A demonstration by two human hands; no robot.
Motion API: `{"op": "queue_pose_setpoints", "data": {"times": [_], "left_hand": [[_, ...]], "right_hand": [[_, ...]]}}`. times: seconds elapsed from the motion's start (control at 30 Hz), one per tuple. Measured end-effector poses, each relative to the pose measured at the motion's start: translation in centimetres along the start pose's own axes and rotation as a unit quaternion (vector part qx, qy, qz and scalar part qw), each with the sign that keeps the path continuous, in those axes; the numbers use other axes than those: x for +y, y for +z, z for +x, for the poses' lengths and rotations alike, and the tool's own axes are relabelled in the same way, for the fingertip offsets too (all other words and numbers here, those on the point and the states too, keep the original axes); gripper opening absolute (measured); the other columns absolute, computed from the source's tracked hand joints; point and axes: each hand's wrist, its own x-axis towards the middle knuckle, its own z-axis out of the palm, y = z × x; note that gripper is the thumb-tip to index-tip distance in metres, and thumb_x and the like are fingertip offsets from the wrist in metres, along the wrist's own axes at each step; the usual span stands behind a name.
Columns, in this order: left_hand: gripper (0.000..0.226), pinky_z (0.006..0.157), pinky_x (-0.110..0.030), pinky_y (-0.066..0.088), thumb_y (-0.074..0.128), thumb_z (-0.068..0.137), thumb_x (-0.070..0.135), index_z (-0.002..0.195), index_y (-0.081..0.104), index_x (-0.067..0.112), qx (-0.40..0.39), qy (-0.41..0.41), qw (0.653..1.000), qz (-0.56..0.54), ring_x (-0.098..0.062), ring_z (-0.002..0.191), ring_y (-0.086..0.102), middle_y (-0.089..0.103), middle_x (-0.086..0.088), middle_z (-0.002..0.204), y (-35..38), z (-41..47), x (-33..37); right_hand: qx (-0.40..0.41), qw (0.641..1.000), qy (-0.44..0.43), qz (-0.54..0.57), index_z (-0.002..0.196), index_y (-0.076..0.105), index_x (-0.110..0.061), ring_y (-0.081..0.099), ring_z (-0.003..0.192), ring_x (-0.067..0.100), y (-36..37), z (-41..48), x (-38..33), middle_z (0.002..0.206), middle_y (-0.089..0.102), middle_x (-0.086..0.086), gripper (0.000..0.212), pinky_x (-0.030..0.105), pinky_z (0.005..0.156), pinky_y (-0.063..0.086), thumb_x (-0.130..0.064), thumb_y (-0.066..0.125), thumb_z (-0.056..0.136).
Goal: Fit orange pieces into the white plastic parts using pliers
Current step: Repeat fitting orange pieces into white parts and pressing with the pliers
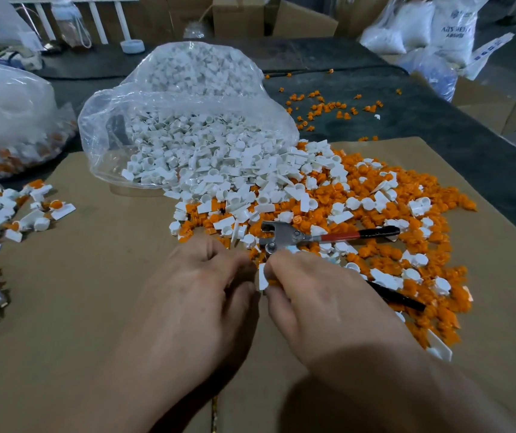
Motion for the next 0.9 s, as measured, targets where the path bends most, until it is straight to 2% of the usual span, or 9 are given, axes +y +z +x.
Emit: {"op": "queue_pose_setpoints", "data": {"times": [0.07, 0.17, 0.3, 0.43, 0.5, 0.6, 0.67, 0.8, 0.9], "left_hand": [[0.045, 0.073, -0.029, 0.047, 0.037, 0.088, 0.049, 0.109, 0.071, 0.030, -0.001, 0.009, 1.000, -0.018, -0.008, 0.092, 0.054, 0.053, 0.014, 0.098, 0.1, 0.0, 0.1], [0.045, 0.073, -0.027, 0.048, 0.032, 0.092, 0.052, 0.110, 0.068, 0.034, -0.028, 0.023, 0.999, -0.037, -0.002, 0.094, 0.054, 0.053, 0.020, 0.100, 0.2, 0.1, 0.5], [0.024, 0.078, -0.012, 0.044, 0.048, 0.093, 0.041, 0.109, 0.066, 0.041, -0.016, 0.009, 0.995, -0.101, 0.004, 0.100, 0.058, 0.062, 0.024, 0.101, -0.2, 0.2, 0.9], [0.015, 0.075, -0.006, 0.042, 0.061, 0.098, 0.030, 0.093, 0.072, 0.039, -0.007, -0.018, 0.989, -0.149, 0.005, 0.091, 0.062, 0.067, 0.024, 0.092, -0.4, 0.1, 1.1], [0.016, 0.069, -0.008, 0.046, 0.067, 0.091, 0.029, 0.093, 0.073, 0.043, -0.033, -0.058, 0.974, -0.215, 0.003, 0.079, 0.065, 0.070, 0.020, 0.087, -0.5, 0.2, 0.9], [0.020, 0.062, -0.013, 0.052, 0.078, 0.077, 0.039, 0.096, 0.078, 0.039, -0.048, -0.121, 0.916, -0.380, -0.006, 0.067, 0.069, 0.076, 0.006, 0.085, -0.8, 0.4, 0.6], [0.038, 0.064, -0.019, 0.055, 0.091, 0.065, 0.038, 0.100, 0.080, 0.026, -0.056, -0.149, 0.865, -0.476, -0.017, 0.068, 0.071, 0.077, -0.009, 0.090, -0.5, 0.4, 0.3], [0.048, 0.072, -0.036, 0.059, 0.091, 0.063, 0.030, 0.104, 0.077, 0.009, -0.096, -0.165, 0.787, -0.586, -0.029, 0.076, 0.071, 0.072, -0.026, 0.096, 0.2, 0.2, 0.0], [0.034, 0.069, -0.027, 0.061, 0.085, 0.075, 0.016, 0.104, 0.075, 0.003, -0.111, -0.137, 0.744, -0.645, -0.022, 0.072, 0.071, 0.073, -0.023, 0.088, 0.1, 0.5, 0.3]], "right_hand": [[-0.003, 1.000, 0.010, 0.026, 0.104, 0.032, -0.035, 0.042, 0.083, 0.005, -0.4, -0.1, 0.1, 0.099, 0.045, -0.012, 0.005, 0.019, 0.066, 0.033, -0.035, 0.037, 0.102], [-0.010, 0.999, 0.003, 0.051, 0.096, 0.028, -0.037, 0.038, 0.076, 0.002, -0.6, -0.3, 0.4, 0.089, 0.040, -0.015, 0.011, 0.015, 0.059, 0.029, -0.036, 0.038, 0.101], [0.005, 0.997, -0.023, 0.076, 0.094, 0.030, -0.043, 0.039, 0.076, -0.007, -0.6, -0.4, 0.5, 0.083, 0.039, -0.021, 0.014, 0.013, 0.060, 0.030, -0.038, 0.042, 0.099], [0.027, 0.995, -0.036, 0.092, 0.093, 0.036, -0.042, 0.044, 0.080, -0.002, -0.5, -0.6, 0.9, 0.086, 0.046, -0.017, 0.010, 0.016, 0.060, 0.033, -0.038, 0.043, 0.099], [0.037, 0.993, -0.037, 0.102, 0.093, 0.039, -0.041, 0.046, 0.082, -0.001, -0.4, -0.7, 1.0, 0.085, 0.047, -0.017, 0.008, 0.016, 0.061, 0.035, -0.038, 0.044, 0.098], [0.079, 0.986, -0.037, 0.144, 0.093, 0.042, -0.040, 0.050, 0.080, -0.002, -0.4, -0.8, 1.1, 0.079, 0.050, -0.016, 0.005, 0.017, 0.058, 0.039, -0.039, 0.044, 0.097], [0.099, 0.976, -0.037, 0.192, 0.093, 0.043, -0.040, 0.055, 0.076, 0.000, -0.5, -0.9, 1.2, 0.077, 0.054, -0.016, 0.002, 0.019, 0.056, 0.043, -0.041, 0.044, 0.095], [0.085, 0.948, -0.054, 0.303, 0.093, 0.049, -0.038, 0.063, 0.067, 0.002, -0.5, -1.1, 1.3, 0.075, 0.061, -0.019, 0.007, 0.019, 0.051, 0.047, -0.033, 0.048, 0.098], [0.094, 0.910, -0.057, 0.400, 0.092, 0.054, -0.035, 0.065, 0.061, 0.008, -0.4, -1.1, 1.2, 0.069, 0.065, -0.007, 0.009, 0.022, 0.049, 0.050, -0.029, 0.049, 0.097]]}}
